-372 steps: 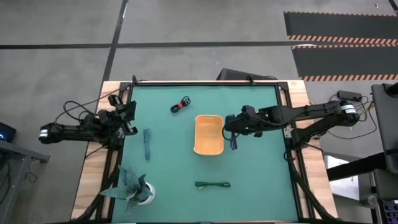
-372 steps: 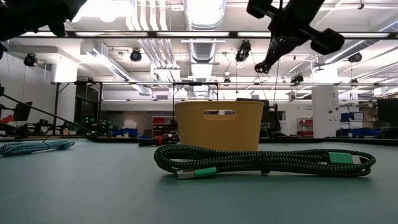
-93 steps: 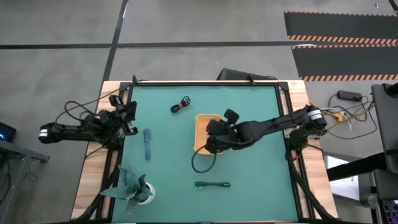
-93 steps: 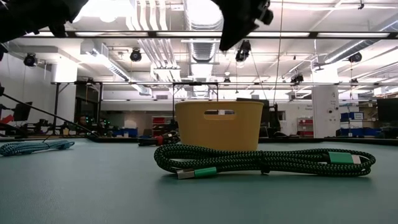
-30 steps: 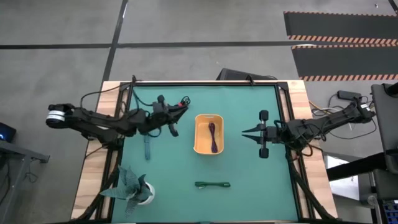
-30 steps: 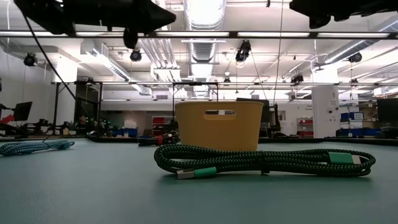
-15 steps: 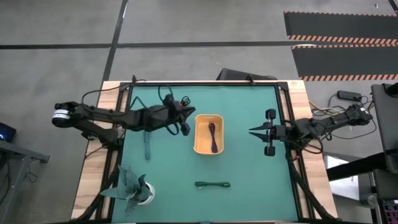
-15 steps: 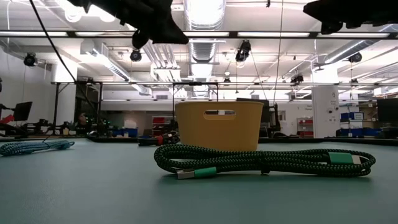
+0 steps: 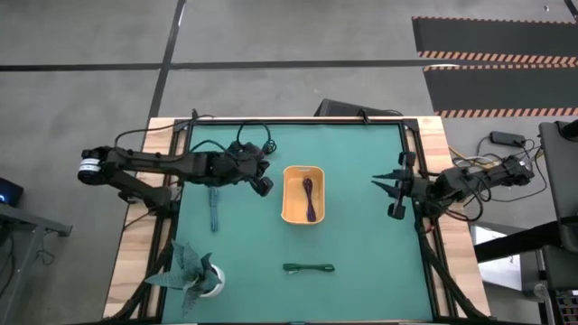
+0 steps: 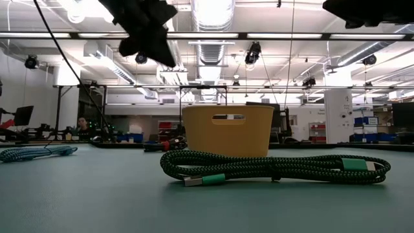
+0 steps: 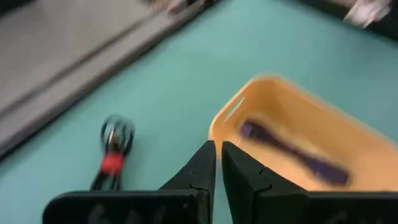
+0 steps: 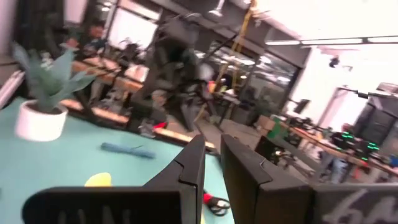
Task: Pick and place USB-C Cables
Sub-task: Put the light blue charger cable into the yellow bin
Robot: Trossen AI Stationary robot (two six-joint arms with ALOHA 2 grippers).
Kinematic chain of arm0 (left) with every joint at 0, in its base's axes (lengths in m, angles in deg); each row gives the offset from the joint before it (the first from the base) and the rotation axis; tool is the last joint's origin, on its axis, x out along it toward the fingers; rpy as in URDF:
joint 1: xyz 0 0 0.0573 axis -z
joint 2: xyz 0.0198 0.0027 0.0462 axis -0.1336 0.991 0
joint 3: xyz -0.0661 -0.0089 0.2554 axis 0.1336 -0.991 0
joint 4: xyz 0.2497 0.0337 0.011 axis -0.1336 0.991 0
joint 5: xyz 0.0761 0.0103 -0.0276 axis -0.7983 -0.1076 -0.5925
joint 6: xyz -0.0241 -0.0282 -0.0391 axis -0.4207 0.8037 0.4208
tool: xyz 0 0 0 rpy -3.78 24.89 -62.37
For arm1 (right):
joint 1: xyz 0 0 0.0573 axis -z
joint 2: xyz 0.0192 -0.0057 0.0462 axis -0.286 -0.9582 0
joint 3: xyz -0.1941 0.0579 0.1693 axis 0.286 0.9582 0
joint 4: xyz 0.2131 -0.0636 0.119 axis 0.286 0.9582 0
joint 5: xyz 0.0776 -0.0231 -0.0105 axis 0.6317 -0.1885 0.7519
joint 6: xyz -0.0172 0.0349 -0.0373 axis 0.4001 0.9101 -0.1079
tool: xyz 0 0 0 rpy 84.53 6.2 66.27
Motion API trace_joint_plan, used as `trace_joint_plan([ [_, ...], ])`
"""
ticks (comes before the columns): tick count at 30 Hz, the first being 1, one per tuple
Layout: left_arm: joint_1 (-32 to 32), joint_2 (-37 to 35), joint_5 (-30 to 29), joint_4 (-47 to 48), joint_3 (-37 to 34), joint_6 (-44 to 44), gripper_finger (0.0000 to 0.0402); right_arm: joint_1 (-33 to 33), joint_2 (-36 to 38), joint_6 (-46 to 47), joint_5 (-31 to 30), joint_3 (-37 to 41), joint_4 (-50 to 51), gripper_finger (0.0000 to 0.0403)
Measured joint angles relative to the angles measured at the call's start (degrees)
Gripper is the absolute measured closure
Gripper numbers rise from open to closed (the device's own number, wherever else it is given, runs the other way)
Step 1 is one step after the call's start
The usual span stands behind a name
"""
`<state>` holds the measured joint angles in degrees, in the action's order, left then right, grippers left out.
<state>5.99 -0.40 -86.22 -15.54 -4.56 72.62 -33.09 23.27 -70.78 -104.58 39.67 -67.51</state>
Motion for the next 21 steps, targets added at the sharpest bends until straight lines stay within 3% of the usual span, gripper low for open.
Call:
trace_joint_plan([
  [13,0.0,5.42,4.13,30.16,3.61,24.42,0.0389,0.0,0.0,0.01,-0.66,0.0,-0.07,0.036],
  [21,-0.17,12.55,16.47,38.87,6.65,29.0,0.0389,0.0,-0.05,0.03,-0.64,0.0,-0.42,0.036],
])
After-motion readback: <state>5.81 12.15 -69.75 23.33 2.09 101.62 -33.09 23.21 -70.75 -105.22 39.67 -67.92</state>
